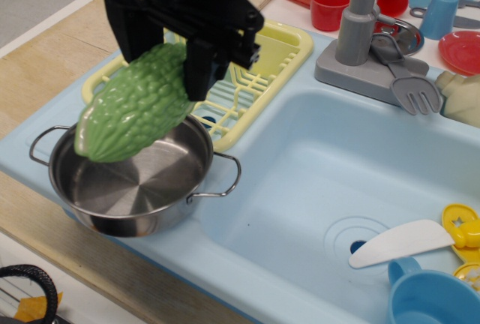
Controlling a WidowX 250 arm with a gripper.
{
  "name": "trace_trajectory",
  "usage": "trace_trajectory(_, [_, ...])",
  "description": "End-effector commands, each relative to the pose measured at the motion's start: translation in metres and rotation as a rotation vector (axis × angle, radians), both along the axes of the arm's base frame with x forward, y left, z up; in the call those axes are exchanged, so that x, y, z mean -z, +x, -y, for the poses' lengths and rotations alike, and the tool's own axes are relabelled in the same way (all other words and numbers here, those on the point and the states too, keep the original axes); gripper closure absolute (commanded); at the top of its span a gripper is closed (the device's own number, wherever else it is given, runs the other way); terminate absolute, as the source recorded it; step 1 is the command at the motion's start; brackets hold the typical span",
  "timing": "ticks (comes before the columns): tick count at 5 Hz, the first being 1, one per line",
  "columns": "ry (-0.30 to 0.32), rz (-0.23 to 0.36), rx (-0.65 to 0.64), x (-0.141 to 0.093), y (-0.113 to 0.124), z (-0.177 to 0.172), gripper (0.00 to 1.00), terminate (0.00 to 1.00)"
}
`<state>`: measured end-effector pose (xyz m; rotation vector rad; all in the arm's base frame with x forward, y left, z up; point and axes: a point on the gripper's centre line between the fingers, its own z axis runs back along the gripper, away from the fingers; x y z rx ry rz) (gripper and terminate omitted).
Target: Put green squash into pot or pan
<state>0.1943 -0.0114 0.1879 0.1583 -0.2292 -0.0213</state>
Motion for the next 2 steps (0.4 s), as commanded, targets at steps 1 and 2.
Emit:
trace_trajectory(1, [-0.007, 0.019, 0.008, -0.0036, 0.0000, -0.0042, 0.00, 0.00])
trace_trajectory(2, [-0.007, 0.019, 0.008, -0.0036, 0.0000, -0.0042, 0.00, 1.00])
